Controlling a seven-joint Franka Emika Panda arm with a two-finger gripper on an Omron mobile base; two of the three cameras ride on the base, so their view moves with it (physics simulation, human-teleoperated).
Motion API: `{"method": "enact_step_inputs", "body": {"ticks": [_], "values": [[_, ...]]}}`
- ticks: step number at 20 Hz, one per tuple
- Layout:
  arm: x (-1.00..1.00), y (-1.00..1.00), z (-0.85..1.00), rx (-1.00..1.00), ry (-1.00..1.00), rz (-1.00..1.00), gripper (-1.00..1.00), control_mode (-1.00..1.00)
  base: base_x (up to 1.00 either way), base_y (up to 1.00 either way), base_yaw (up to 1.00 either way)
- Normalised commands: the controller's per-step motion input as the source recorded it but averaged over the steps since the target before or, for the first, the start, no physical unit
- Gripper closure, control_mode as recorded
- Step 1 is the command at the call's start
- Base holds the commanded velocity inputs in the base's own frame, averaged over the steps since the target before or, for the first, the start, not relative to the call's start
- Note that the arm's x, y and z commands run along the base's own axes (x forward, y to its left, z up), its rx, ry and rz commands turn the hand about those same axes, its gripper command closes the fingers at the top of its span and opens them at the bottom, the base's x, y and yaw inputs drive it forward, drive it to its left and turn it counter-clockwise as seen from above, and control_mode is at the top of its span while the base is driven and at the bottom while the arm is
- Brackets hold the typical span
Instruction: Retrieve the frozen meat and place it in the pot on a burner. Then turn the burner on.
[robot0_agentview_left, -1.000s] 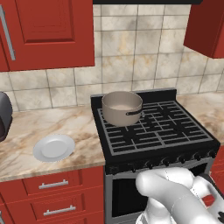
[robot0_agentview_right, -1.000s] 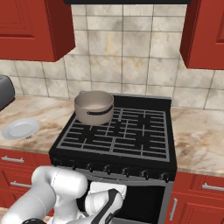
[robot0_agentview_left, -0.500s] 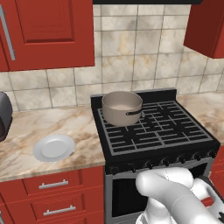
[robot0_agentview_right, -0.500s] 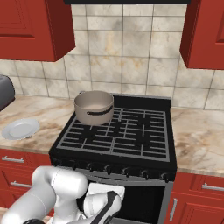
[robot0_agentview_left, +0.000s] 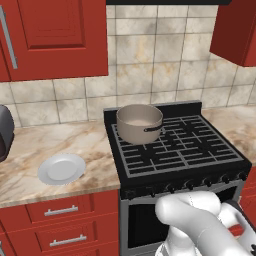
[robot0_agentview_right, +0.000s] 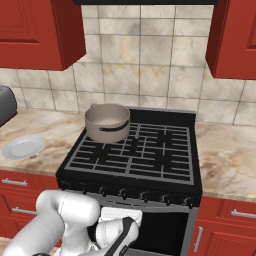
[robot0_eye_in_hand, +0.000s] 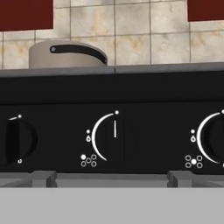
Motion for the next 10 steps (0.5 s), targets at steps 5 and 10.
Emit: {"method": "enact_step_inputs", "body": {"ticks": [5,10], "values": [[0.21,0.23,0.24,0.0,0.01,-0.04,-1.0,-1.0,0.0,0.0,0.0],[0.18,0.09,0.45,0.0,0.0,-0.02,-1.0,-1.0,0.0,0.0,0.0]]}}
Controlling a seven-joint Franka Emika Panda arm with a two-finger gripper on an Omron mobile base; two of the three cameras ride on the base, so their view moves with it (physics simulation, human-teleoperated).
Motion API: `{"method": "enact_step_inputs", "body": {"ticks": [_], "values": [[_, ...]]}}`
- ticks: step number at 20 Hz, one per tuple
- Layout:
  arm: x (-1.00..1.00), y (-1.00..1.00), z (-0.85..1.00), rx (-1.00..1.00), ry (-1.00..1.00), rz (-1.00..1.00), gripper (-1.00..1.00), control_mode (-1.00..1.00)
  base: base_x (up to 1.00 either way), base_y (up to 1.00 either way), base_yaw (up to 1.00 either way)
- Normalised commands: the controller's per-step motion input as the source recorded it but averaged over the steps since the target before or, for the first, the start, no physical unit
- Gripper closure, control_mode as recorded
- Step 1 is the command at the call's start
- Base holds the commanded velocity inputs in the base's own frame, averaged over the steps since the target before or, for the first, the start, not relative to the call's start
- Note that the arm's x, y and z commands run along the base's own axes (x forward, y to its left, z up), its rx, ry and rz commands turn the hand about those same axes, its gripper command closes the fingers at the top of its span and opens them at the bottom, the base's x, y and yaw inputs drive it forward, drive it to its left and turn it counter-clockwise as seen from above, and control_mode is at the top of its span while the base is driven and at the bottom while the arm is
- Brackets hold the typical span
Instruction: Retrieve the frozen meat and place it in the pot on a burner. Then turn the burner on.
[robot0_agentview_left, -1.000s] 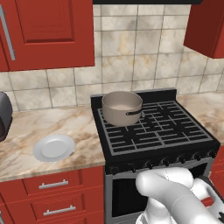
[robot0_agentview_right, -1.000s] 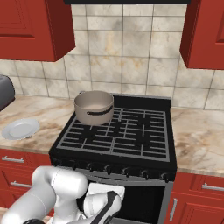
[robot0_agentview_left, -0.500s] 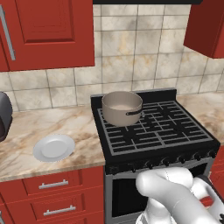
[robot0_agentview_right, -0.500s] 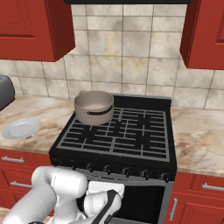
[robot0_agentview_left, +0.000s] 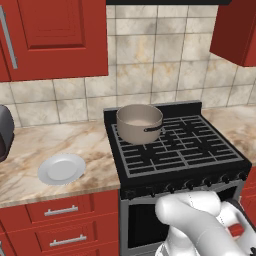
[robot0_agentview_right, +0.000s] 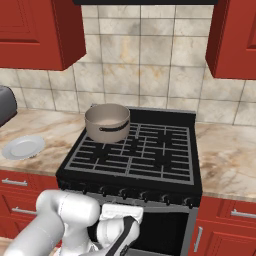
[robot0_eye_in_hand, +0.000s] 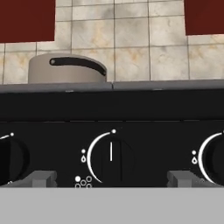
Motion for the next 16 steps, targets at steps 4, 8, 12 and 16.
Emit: {"method": "enact_step_inputs", "body": {"ticks": [4,8,12,16], "values": [[0.13,0.08,0.19,0.0,0.03,-0.02,-1.0,-1.0,0.0,0.0,0.0],[0.14,0.22,0.01,0.0,0.01,-0.03,-1.0,-1.0,0.0,0.0,0.0],[0.19,0.26,0.0,0.0,0.01,-0.04,-1.0,-1.0,0.0,0.0,0.0],[0.22,0.08,0.08,-0.01,0.11,-0.01,-1.0,-1.0,0.0,0.0,0.0]]}}
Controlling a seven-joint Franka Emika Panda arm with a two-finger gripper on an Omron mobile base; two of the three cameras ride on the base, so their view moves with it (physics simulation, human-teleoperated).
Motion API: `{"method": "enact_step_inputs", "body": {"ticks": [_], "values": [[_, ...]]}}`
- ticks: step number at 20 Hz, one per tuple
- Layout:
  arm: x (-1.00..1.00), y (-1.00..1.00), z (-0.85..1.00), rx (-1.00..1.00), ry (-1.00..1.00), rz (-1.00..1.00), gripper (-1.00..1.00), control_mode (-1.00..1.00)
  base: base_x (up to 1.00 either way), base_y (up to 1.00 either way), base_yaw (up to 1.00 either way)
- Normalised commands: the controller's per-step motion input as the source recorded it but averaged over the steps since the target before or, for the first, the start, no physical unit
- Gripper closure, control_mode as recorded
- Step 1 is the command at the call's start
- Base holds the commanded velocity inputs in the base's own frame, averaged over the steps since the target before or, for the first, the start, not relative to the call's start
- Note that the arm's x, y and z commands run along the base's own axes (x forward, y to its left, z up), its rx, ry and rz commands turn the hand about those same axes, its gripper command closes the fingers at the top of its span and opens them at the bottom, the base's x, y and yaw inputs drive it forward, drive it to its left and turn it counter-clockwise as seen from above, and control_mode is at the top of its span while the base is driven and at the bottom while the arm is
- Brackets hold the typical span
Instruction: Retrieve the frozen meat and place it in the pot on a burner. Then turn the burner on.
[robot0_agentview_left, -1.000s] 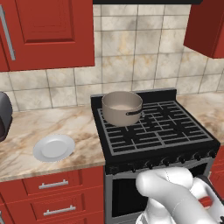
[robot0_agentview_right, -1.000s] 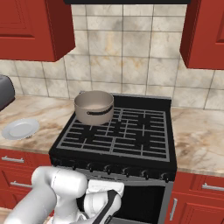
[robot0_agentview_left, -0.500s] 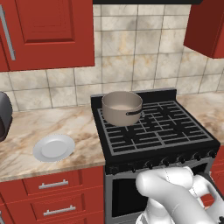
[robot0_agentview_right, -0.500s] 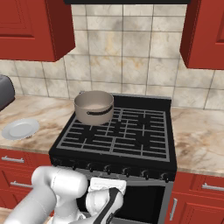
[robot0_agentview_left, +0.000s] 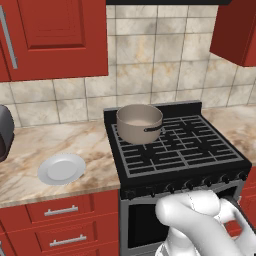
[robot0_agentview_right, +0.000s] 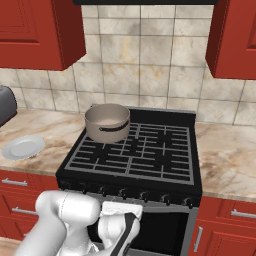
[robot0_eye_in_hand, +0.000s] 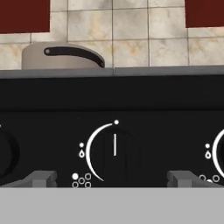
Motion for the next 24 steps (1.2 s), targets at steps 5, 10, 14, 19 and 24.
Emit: {"method": "enact_step_inputs", "body": {"ticks": [5,10,14,19,24], "values": [[0.17,0.0,0.18,0.0,0.14,0.0,-1.0,-1.0,0.0,0.0,0.0],[0.11,0.06,0.21,0.0,0.1,0.0,-1.0,-1.0,0.0,0.0,0.0],[0.05,0.29,0.27,-0.01,0.06,-0.04,-1.0,-1.0,0.0,0.0,0.0],[0.0,0.38,0.21,-0.01,0.0,-0.04,-1.0,-1.0,0.0,0.0,0.0],[0.14,0.42,0.01,0.0,0.0,-0.06,-1.0,-1.0,0.0,0.0,0.0]]}}
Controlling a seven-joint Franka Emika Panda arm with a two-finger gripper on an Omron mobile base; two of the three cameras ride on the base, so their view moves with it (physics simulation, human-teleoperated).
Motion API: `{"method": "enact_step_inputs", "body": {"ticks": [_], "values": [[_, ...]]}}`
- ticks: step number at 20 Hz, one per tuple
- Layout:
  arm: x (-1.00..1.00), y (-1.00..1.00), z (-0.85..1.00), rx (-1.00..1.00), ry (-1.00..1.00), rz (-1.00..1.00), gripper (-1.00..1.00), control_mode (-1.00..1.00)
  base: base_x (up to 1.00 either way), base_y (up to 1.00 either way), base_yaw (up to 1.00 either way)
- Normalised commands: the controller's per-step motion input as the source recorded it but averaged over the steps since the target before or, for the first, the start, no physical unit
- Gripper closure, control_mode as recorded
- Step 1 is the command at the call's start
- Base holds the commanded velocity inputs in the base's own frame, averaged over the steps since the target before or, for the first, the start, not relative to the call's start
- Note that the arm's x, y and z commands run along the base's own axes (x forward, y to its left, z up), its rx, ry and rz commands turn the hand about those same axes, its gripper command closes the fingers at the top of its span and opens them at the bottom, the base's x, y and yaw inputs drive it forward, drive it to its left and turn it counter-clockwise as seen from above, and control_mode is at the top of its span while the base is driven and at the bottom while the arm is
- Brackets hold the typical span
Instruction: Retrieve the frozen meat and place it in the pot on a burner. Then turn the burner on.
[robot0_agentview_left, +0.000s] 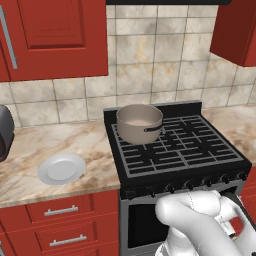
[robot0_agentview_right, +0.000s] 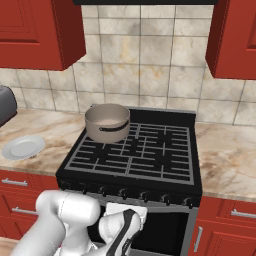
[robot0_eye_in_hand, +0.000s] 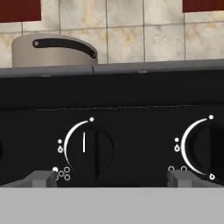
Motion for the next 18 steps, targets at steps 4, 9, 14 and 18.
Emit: {"method": "enact_step_inputs", "body": {"ticks": [4,9,14,18], "values": [[0.31,0.41,0.02,-0.01,0.02,-0.07,-1.0,-1.0,0.0,0.0,0.0],[0.13,0.42,0.25,-0.02,0.05,-0.05,-1.0,-1.0,0.0,0.0,0.0],[0.04,0.13,0.41,0.0,0.01,-0.01,-1.0,-1.0,0.0,0.0,0.0],[0.07,0.36,0.47,-0.01,0.0,-0.03,-1.0,-1.0,0.0,0.0,0.0]]}}
